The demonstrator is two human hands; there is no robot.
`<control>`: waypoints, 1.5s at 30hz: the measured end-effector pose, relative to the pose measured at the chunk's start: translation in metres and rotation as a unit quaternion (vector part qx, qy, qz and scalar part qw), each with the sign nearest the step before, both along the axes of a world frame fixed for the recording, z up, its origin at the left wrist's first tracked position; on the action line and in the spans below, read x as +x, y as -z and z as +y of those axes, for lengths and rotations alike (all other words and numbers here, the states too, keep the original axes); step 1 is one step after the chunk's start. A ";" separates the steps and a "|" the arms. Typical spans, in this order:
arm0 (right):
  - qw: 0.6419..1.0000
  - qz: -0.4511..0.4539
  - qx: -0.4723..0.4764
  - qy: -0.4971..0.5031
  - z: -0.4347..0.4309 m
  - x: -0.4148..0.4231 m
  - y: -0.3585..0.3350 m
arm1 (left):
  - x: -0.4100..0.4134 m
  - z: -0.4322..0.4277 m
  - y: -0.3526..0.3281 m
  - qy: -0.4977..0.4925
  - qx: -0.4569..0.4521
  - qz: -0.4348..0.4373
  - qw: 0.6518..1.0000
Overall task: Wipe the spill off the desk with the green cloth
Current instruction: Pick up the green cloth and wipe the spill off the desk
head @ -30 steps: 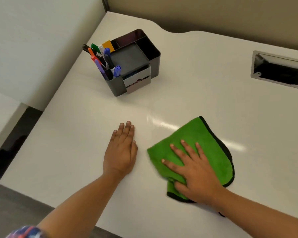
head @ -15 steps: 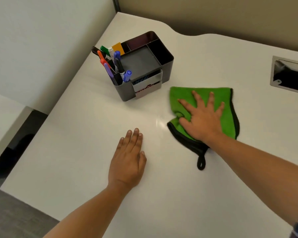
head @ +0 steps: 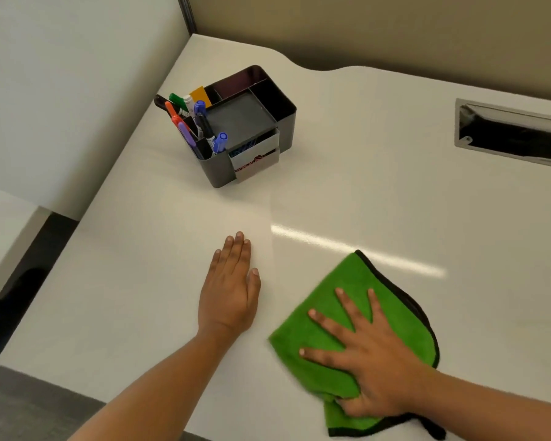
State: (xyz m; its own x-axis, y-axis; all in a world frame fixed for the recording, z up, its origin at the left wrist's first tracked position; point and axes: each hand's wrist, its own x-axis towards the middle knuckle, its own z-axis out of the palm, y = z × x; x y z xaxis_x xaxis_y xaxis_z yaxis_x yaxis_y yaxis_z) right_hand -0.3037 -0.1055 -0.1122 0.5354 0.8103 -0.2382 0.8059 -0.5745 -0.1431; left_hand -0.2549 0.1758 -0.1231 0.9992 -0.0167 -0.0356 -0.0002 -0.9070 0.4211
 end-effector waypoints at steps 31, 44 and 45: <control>0.763 -0.022 -0.048 0.645 -0.222 -0.075 -0.004 | -0.024 -0.089 -0.001 -0.053 0.043 0.003 0.998; 0.899 -0.061 0.019 0.434 -0.140 -0.010 0.002 | -0.023 -0.087 0.002 -0.044 0.071 0.022 0.996; 0.904 -0.060 0.024 0.422 -0.144 -0.030 0.006 | -0.022 -0.087 0.002 -0.042 0.077 0.023 0.996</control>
